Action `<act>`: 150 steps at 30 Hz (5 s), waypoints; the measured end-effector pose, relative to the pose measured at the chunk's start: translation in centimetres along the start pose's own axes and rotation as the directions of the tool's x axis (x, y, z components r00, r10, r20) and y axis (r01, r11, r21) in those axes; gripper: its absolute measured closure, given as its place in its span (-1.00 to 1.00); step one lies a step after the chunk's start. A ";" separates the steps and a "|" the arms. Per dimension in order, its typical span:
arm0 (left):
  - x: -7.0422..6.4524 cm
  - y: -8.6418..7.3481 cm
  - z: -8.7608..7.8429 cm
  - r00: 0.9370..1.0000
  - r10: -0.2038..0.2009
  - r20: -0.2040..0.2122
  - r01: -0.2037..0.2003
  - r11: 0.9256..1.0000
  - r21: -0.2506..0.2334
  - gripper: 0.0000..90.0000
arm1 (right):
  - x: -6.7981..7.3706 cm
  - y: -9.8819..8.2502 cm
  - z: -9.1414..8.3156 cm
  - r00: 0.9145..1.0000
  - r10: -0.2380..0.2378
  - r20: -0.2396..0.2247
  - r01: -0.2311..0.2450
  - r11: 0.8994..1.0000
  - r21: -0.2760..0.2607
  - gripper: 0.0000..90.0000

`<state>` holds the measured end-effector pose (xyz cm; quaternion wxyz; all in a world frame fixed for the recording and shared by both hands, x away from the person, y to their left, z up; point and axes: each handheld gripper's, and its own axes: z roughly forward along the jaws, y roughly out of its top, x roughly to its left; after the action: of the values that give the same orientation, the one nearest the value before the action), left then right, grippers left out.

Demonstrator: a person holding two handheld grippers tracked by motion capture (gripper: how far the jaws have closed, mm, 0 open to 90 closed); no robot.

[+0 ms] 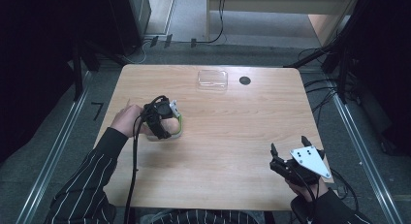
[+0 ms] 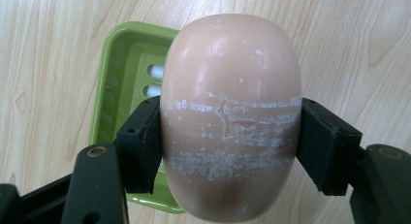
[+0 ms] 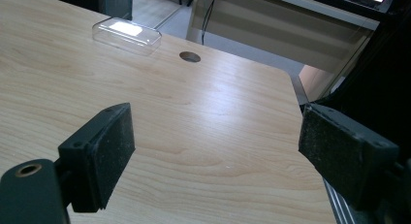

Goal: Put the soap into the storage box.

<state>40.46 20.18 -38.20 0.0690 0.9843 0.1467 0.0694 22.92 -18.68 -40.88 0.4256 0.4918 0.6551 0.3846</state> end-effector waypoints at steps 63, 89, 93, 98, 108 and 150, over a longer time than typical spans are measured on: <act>4.1 -1.0 3.2 0.996 0.087 0.000 -0.087 0.996 0.032 -0.25 | 0.0 0.0 0.1 1.000 -0.007 -0.001 0.007 1.000 0.001 -0.70; 4.9 -1.3 5.2 0.993 0.115 0.015 -0.116 0.993 0.020 -0.26 | 0.0 0.0 0.1 1.000 -0.004 0.002 0.004 1.000 -0.001 -0.70; 5.1 -1.6 5.3 0.994 0.106 0.033 -0.106 0.994 -0.001 -0.26 | 0.0 0.0 0.1 1.000 -0.004 0.003 0.004 1.000 -0.001 -0.70; 5.1 -1.7 5.3 0.994 0.109 0.034 -0.108 0.994 -0.008 -0.26 | 0.0 0.0 0.1 1.000 -0.005 0.003 0.005 1.000 -0.001 -0.70; 5.2 -1.9 5.1 0.996 0.091 0.025 -0.090 0.996 -0.024 -0.35 | 0.0 0.0 0.0 1.000 0.000 0.003 0.000 1.000 0.000 -0.70; 2.6 -2.6 1.7 0.995 -0.079 0.064 0.080 0.997 -0.015 -0.90 | 0.2 0.1 0.1 1.000 -0.003 -0.006 0.003 1.000 -0.008 -0.70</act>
<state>42.49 23.21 -39.99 0.0851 0.9788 0.1829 0.0366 22.99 -18.49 -40.81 0.4263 0.4881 0.6554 0.3880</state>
